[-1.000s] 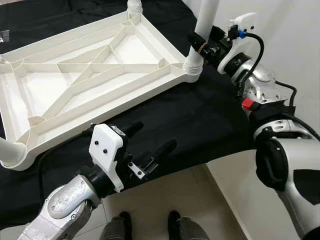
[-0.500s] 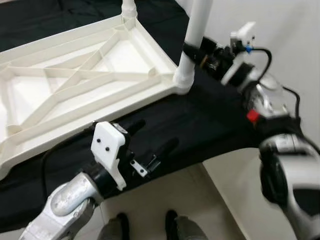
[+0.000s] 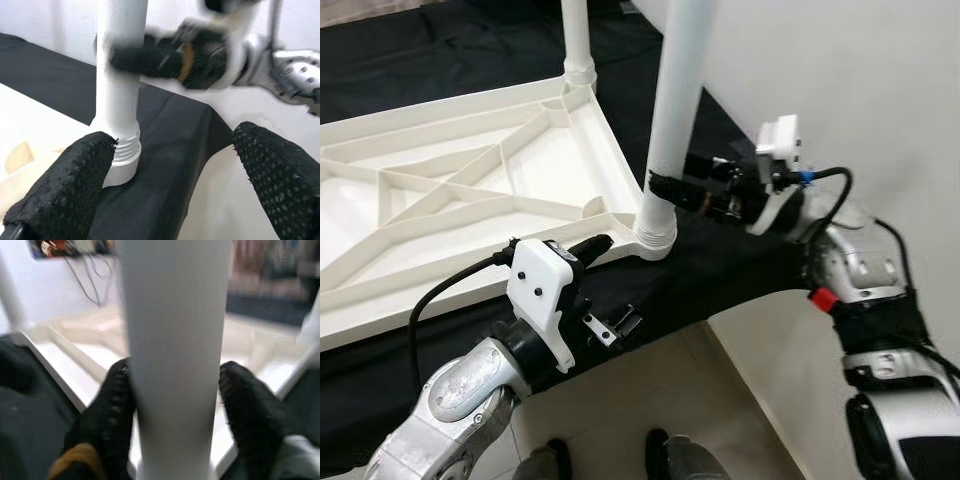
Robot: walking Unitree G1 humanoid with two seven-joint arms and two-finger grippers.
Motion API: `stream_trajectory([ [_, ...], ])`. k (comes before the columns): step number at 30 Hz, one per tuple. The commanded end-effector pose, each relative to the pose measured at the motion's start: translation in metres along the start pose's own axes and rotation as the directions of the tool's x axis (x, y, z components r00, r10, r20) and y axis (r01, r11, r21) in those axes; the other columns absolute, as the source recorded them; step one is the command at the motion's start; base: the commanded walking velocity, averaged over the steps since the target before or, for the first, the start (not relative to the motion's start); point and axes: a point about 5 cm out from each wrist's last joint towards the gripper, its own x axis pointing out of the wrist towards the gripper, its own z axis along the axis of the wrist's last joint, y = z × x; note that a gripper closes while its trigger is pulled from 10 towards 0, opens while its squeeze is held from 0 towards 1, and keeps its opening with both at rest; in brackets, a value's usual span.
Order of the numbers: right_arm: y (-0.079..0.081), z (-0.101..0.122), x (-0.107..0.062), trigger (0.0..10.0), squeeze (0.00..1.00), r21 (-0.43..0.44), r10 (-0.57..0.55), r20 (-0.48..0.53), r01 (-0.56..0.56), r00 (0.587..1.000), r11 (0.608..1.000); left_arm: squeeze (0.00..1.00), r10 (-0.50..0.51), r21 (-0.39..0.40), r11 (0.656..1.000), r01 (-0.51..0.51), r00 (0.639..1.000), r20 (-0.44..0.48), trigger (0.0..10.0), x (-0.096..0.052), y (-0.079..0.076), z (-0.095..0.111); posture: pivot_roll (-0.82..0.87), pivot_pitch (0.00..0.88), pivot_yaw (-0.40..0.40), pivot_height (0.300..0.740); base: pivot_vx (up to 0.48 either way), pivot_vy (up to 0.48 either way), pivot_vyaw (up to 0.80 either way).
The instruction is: Building children table
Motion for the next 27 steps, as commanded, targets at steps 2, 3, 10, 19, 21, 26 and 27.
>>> stream_trajectory([
  [2,-0.008,-0.014,0.0,10.0,1.0,0.039,-0.141,-0.085,0.145,0.986,0.989,0.0,-0.005,0.004,1.0,0.005,1.0,0.0,10.0,-0.002,0.0,-0.001,0.09,0.278,-0.106,0.74,0.0,0.0,0.0],
  [3,-0.008,-0.014,0.0,10.0,1.0,0.039,-0.141,-0.085,0.145,0.986,0.989,0.0,-0.005,0.004,1.0,0.005,1.0,0.0,10.0,-0.002,0.0,-0.001,0.09,0.278,-0.106,0.74,0.0,0.0,0.0],
  [10,-0.004,-0.017,0.01,10.0,1.0,0.061,-0.412,-0.086,0.418,0.907,0.906,0.0,0.001,0.001,1.0,-0.001,1.0,-0.002,10.0,-0.004,-0.001,-0.003,0.08,0.28,-0.112,0.74,0.0,0.0,0.0],
  [19,-0.005,-0.019,-0.002,10.0,1.0,0.052,-0.611,-0.068,0.614,0.789,0.787,0.0,-0.005,-0.003,1.0,0.005,1.0,-0.001,10.0,-0.004,-0.002,-0.003,0.07,0.284,-0.1,0.74,0.0,0.0,0.0],
  [21,-0.007,-0.017,-0.004,10.0,0.0,0.019,-0.689,-0.072,0.691,0.722,0.722,0.0,-0.01,-0.006,1.0,0.01,1.0,-0.001,10.0,-0.003,-0.002,-0.004,0.07,0.285,-0.097,0.74,0.0,0.0,0.0],
  [26,0.003,-0.016,0.003,10.0,0.0,0.092,-0.639,-0.063,0.642,0.767,0.762,0.0,-0.016,-0.008,1.0,0.016,1.0,0.004,10.0,-0.002,-0.003,-0.004,0.07,0.287,-0.092,0.74,0.0,0.0,0.0],
  [27,0.003,-0.016,0.003,10.0,0.0,0.092,-0.639,-0.063,0.642,0.767,0.762,0.0,-0.016,-0.008,1.0,0.016,1.0,0.004,10.0,-0.002,-0.003,-0.004,0.07,0.287,-0.092,0.74,0.0,0.0,0.0],
])
